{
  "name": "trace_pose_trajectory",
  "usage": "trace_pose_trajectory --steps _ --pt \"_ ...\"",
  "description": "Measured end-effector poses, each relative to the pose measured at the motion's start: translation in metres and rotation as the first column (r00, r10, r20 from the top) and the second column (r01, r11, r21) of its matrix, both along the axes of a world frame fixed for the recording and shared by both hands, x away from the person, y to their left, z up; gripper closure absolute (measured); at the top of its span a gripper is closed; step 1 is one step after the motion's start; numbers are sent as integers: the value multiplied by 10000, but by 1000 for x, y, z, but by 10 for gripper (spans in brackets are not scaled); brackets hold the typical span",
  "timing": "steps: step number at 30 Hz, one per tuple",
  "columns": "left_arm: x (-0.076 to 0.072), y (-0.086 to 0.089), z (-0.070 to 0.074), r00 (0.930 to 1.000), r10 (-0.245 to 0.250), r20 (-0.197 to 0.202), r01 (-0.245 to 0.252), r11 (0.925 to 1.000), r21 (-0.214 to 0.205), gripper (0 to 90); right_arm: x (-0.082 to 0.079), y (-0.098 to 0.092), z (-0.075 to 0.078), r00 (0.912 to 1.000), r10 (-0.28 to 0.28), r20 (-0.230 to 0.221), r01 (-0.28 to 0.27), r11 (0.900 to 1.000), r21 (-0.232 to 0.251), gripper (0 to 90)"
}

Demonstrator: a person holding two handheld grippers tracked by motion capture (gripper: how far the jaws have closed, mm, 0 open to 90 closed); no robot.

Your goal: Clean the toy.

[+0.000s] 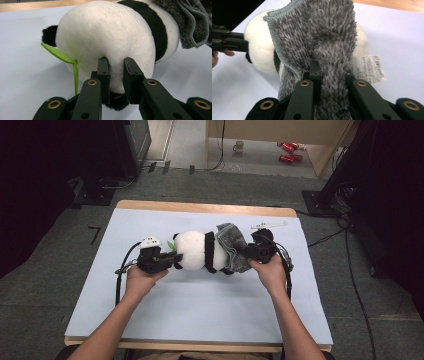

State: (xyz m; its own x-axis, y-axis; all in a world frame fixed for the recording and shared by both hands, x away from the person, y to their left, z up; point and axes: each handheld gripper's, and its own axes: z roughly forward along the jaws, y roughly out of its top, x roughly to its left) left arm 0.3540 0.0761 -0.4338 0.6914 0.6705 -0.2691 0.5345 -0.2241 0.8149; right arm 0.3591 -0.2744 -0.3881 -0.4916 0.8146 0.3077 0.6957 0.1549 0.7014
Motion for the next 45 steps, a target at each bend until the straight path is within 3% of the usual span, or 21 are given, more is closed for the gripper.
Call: trace_pose_trajectory --steps 3,6,9,13,17,21,22,24,28,32,36,39,42,45 --pt "1 -1 1 10000 34 -46 -34 10000 -66 778 -3 -2 6 9995 -224 208 227 9996 -164 795" --pt "0 -2 3 10000 10 -87 -11 9998 -180 780 -9 0 17 9987 -219 459 216 9997 62 797" --pt "-2 -5 5 10000 16 -90 -18 9997 -255 779 -15 9 26 9977 69 670 -99 9990 443 797" --pt "-5 -9 7 10000 62 -69 -63 9997 -227 779 -22 35 28 9935 811 797 -854 9950 525 797" --pt "-7 -11 8 9999 142 -33 -143 9997 -175 779 -27 63 20 9852 1589 647 -1631 9844 658 797" --pt "-9 -14 8 9999 121 58 -120 9999 -117 779 -28 89 1 9775 2067 417 -2091 9757 646 796" --pt "-9 -14 8 9999 135 77 -134 9999 -64 779 -27 93 -5 9776 2056 445 -2075 9773 428 796" --pt "-8 -15 7 9998 181 78 -182 9997 178 779 -25 97 -14 9795 1987 342 -2001 9788 429 795" --pt "-5 -14 2 9998 216 -31 -216 9996 195 779 -18 89 -22 9853 1694 197 -1698 9852 219 792" --pt "-2 -11 0 9996 277 -78 -276 9994 221 778 -17 73 -16 9913 1254 399 -1227 9904 -644 793" --pt "-1 -10 -1 9998 215 -47 -214 9996 189 776 -13 52 -11 9958 888 212 -884 9958 -229 793" --pt "-1 -10 -1 9998 196 71 -197 9995 249 775 -11 39 -6 9975 683 165 -682 9976 -110 793" --pt "0 -7 -2 9999 114 85 -115 9999 110 763 -10 26 0 9991 363 218 -362 9993 -28 793" --pt "-1 -5 -3 9994 -67 347 69 10000 -55 721 -8 17 -1 9996 228 154 -228 9997 38 793"
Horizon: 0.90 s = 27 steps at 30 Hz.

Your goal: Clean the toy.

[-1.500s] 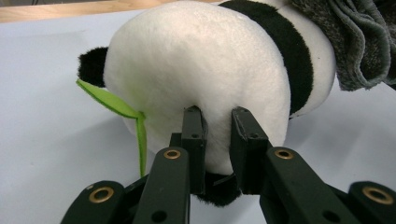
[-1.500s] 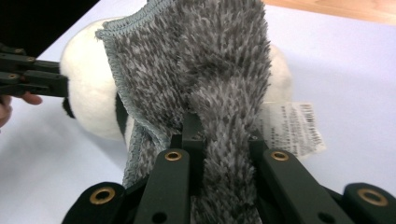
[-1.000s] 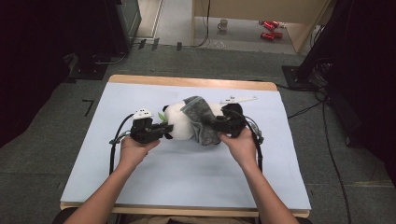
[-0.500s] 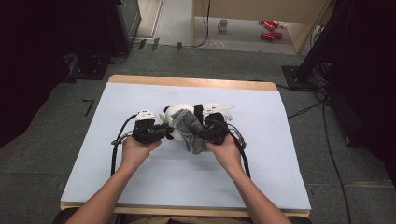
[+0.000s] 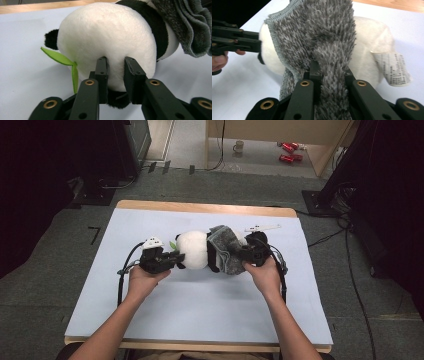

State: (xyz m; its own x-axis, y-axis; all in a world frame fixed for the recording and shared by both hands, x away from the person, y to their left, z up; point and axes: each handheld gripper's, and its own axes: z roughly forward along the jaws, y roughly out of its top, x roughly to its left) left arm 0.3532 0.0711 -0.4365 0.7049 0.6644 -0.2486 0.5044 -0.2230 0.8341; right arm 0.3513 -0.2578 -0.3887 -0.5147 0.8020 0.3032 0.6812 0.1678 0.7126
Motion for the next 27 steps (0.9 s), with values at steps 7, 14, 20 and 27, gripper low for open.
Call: trace_pose_trajectory --steps 7,14,20,27 --pt "-3 5 -2 9960 -578 680 565 9982 213 416 6 -3 -4 10000 -80 -30 80 9998 176 793" --pt "-3 6 -6 9929 -1031 597 1044 9943 -199 299 14 -6 -5 9998 -192 -55 193 9993 307 793" --pt "1 -2 -16 9910 -977 917 973 9952 88 264 21 -6 -4 9997 -244 3 244 9991 356 792" --pt "8 -12 -27 9863 -829 1428 784 9963 364 221 26 -5 -4 9997 -246 40 244 9984 504 792"
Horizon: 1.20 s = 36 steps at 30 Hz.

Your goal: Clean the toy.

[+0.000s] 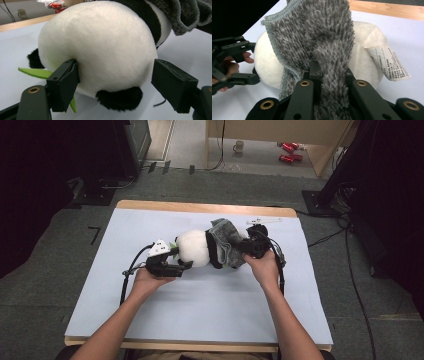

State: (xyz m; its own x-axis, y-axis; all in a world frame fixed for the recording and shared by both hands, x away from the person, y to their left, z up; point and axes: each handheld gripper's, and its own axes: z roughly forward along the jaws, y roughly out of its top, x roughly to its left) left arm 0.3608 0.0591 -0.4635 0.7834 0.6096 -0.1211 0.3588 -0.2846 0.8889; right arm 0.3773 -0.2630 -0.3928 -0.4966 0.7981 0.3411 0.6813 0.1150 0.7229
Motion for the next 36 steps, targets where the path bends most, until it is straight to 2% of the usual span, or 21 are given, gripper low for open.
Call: trace_pose_trajectory --steps 2,3,7,10,14,15,17,21,24,26,28,31,34,36 --pt "1 -1 -1 9997 214 107 -215 9997 102 261 1 0 0 10000 -1 19 1 10000 25 792" --pt "2 -1 -1 9995 309 92 -310 9995 100 316 1 1 0 10000 -37 15 37 10000 60 792" --pt "4 -4 -1 9972 730 -171 -728 9973 116 487 1 3 2 9999 -98 57 97 9999 87 790" --pt "4 -5 4 9931 990 -635 -980 9950 201 580 0 4 5 9999 -23 115 21 9999 171 790" --pt "4 -4 11 9868 993 -1281 -991 9950 78 679 -4 8 11 9996 95 253 -98 9999 105 790" --pt "4 -3 13 9851 947 -1439 -957 9954 1 690 -5 10 13 9996 128 264 -130 9999 91 790" --pt "3 -1 19 9767 901 -1946 -980 9947 -312 699 -8 11 19 9992 189 339 -195 9996 184 791" --pt "-4 2 34 9628 806 -2579 -1030 9919 -746 701 -16 16 34 9974 453 552 -486 9970 606 791" --pt "-12 3 46 9534 811 -2905 -1080 9911 -775 701 -23 23 44 9944 799 697 -853 9934 772 791" --pt "-16 3 50 9443 747 -3206 -1045 9915 -768 699 -28 31 48 9914 1068 757 -1131 9900 846 791" --pt "-19 2 51 9444 912 -3158 -1165 9912 -621 693 -34 42 50 9875 1437 650 -1496 9838 989 791" --pt "-16 1 47 9426 1049 -3169 -1315 9893 -637 684 -39 59 43 9809 1898 421 -1933 9752 1074 791" --pt "-13 0 43 9410 1113 -3195 -1389 9882 -648 678 -39 75 28 9767 2131 242 -2144 9739 747 791" --pt "-13 -2 42 9434 1178 -3099 -1406 9887 -521 675 -35 83 13 9759 2180 -115 -2172 9748 518 791"
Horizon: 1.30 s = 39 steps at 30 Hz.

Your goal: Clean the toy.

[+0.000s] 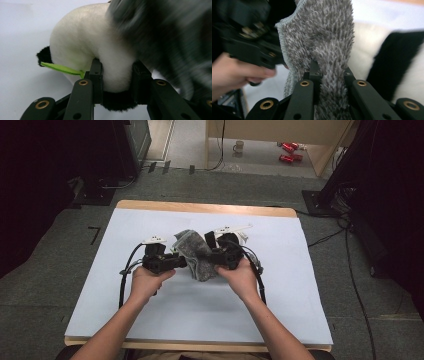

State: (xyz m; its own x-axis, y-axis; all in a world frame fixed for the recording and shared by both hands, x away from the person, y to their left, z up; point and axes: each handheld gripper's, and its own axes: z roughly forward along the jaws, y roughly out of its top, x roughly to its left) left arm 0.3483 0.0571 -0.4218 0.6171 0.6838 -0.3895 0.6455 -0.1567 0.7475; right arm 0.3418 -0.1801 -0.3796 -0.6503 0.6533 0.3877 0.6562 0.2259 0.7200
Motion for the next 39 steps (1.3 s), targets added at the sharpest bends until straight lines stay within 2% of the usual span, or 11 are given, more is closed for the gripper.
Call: trace_pose_trajectory --steps 2,3,5,7,11,13,20,27,33,39 --pt "1 -1 -2 10000 21 12 -21 9997 239 675 2 2 -11 9999 -109 31 110 9997 -239 790" --pt "1 -1 -4 10000 13 -46 -11 9997 258 675 3 2 -13 9999 -132 59 133 9994 -307 790" --pt "3 -2 -8 9999 -9 -129 13 9997 263 675 5 0 -17 9993 -180 315 203 9969 -756 787" --pt "4 -2 -8 10000 -12 -95 14 9997 240 675 6 -1 -17 9989 -208 416 248 9949 -977 785" --pt "7 5 -8 9999 36 -141 -35 10000 86 674 7 -10 -13 9948 -487 890 637 9826 -1742 788" --pt "8 6 -8 9998 28 -172 -28 10000 -28 674 10 -20 -11 9952 -649 734 753 9859 -1493 792" --pt "11 7 -8 9998 42 -214 -44 9999 -110 674 14 -36 -6 9939 -879 661 959 9870 -1290 795" --pt "12 9 -9 9994 73 -350 -81 9997 -209 673 18 -60 -1 9883 -1426 550 1466 9861 -778 794" --pt "13 10 -10 9992 83 -401 -92 9997 -225 673 24 -85 0 9760 -2123 474 2145 9756 -468 792" --pt "12 8 -10 9992 66 -387 -73 9998 -166 672 27 -99 -4 9674 -2500 396 2519 9662 -543 793"
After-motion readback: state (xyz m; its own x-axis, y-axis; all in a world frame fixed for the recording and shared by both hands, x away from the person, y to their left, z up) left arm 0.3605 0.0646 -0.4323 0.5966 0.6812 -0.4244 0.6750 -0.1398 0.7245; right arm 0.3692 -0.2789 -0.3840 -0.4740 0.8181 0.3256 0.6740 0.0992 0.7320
